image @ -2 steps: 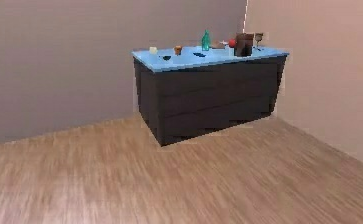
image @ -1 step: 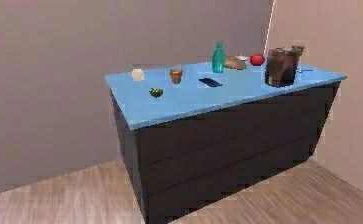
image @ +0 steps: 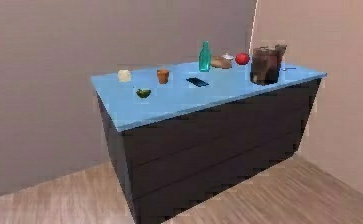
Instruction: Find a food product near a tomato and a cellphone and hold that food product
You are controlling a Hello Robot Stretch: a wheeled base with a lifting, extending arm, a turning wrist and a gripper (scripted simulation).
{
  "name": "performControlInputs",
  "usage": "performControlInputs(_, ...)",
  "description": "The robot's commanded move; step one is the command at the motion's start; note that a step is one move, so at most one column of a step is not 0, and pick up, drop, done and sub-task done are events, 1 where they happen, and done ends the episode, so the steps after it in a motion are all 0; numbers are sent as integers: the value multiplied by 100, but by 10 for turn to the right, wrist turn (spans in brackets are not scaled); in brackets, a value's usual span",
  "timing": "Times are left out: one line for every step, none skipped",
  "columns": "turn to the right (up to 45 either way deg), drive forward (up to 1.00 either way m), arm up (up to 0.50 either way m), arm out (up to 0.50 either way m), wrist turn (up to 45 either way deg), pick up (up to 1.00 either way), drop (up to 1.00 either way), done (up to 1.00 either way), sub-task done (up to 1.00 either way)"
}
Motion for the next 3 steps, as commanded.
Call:
performControlInputs(0, 55, 0, 0, 0, 0, 0, 0, 0)
performControlInputs(450, 0, 0, 0, 0, 0, 0, 0, 0)
performControlInputs(210, 0, 0, 0, 0, 0, 0, 0, 0)
